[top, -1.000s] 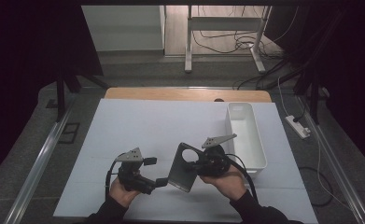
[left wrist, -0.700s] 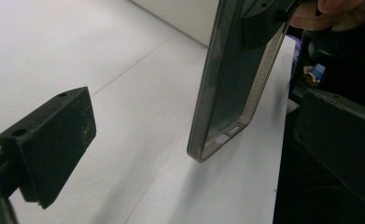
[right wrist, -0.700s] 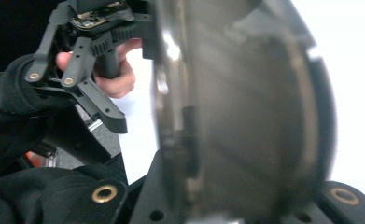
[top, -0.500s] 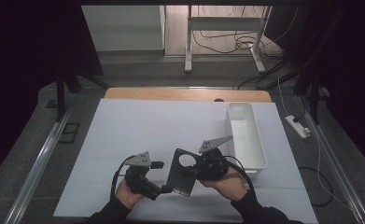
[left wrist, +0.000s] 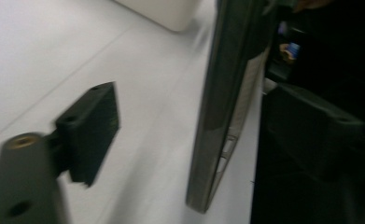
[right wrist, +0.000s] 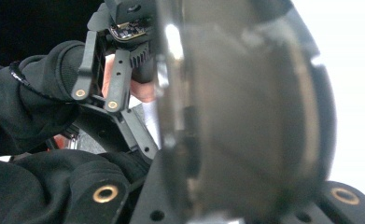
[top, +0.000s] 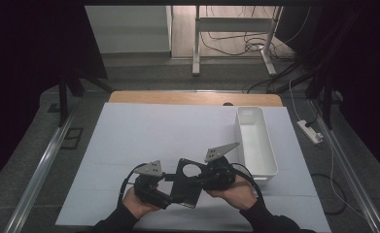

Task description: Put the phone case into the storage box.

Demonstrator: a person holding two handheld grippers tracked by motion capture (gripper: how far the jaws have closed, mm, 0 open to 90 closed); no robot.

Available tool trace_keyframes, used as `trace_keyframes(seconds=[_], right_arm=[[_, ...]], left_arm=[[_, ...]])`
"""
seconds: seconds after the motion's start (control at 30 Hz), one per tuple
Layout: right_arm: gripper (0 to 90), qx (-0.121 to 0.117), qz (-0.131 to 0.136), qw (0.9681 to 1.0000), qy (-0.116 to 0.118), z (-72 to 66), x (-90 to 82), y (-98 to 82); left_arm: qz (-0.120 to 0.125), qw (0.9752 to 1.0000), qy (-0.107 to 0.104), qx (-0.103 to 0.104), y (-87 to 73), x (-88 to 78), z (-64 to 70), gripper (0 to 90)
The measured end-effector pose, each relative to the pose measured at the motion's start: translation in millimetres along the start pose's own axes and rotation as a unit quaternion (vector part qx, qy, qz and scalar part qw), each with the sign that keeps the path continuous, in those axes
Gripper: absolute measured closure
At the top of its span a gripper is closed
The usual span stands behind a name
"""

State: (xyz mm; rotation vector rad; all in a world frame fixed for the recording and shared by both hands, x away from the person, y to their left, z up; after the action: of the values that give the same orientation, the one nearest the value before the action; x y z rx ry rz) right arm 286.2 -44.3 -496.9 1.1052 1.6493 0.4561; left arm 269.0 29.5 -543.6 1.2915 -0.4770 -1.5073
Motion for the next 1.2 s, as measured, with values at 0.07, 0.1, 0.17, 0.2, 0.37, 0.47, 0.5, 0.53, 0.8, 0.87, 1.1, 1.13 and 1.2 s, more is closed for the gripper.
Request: trace_keyframes(seconds=[0.07, 0.1, 0.17, 0.2, 0.37, 0.47, 0.5, 0.53, 0.8, 0.87, 1.1, 1.13, 1.2], right_arm=[[85.4, -0.004, 0.002, 1.0000, 0.007, -2.7, 0.0, 1.0], [85.4, -0.004, 0.002, 1.0000, 0.007, -2.7, 0.0, 1.0], [85.4, -0.009, 0.001, 0.9999, 0.009, -3.7, 0.1, 1.1], [85.4, -0.011, 0.001, 0.9999, 0.011, -4.4, 0.1, 1.4], [85.4, -0.016, 0.000, 0.9997, 0.021, -7.4, 1.0, 1.4], [85.4, -0.022, 0.000, 0.9994, 0.028, -9.6, 1.7, 1.6], [85.4, -0.022, 0.000, 0.9993, 0.031, -10.9, 1.8, 1.7], [85.4, -0.022, 0.000, 0.9993, 0.031, -10.9, 1.8, 1.7], [85.1, -0.027, 0.000, 0.9984, 0.049, -14.1, 1.5, 1.7], [85.0, -0.023, -0.003, 0.9983, 0.053, -13.8, 2.1, 0.7], [78.8, -0.031, 0.002, 0.9986, 0.044, -12.2, 2.2, 1.8], [73.8, -0.030, 0.004, 0.9987, 0.040, -11.7, 2.1, 2.5], [61.4, -0.024, 0.012, 0.9994, 0.021, -7.8, 1.5, 5.7]], left_arm=[[0.002, 0.9997, -0.025, -0.007, 0.6, -0.1, 4.0, 36.3], [0.002, 0.9997, -0.025, -0.007, 0.6, -0.1, 4.0, 39.8], [0.003, 0.9984, -0.053, -0.017, 1.1, -0.4, 7.5, 43.4], [0.002, 0.9977, -0.064, -0.021, 1.3, -0.5, 9.3, 47.1], [-0.003, 0.9958, -0.089, -0.018, 0.2, 0.3, 14.5, 63.1], [-0.005, 0.9953, -0.095, -0.017, -0.2, 0.4, 15.4, 72.1], [-0.007, 0.9952, -0.096, -0.016, -0.7, 0.4, 15.4, 75.2], [-0.010, 0.9952, -0.096, -0.018, -1.4, 0.6, 14.8, 75.2], [-0.017, 0.9930, -0.117, 0.003, -2.3, -0.6, 18.9, 83.5], [-0.022, 0.9931, -0.115, 0.009, -3.2, -0.2, 19.5, 84.5], [-0.027, 0.9945, -0.101, 0.013, -2.2, -0.2, 19.0, 85.2], [-0.032, 0.9952, -0.092, 0.011, -3.4, 0.3, 17.2, 85.2], [-0.035, 0.9959, -0.082, 0.009, -4.5, 0.3, 14.5, 85.2]])
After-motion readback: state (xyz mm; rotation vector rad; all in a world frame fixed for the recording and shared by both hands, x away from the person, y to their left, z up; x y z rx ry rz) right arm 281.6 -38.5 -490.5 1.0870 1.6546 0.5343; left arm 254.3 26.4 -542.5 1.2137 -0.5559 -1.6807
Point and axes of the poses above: each handheld gripper's, and its own axes: x roughly forward along the jaws, y roughly out of its top, z roughly to its right, the point moved 10 cm from there along x, roughly forward along the jaws, and after that the axes turned 1 degree about z, right-handed, at the moved point
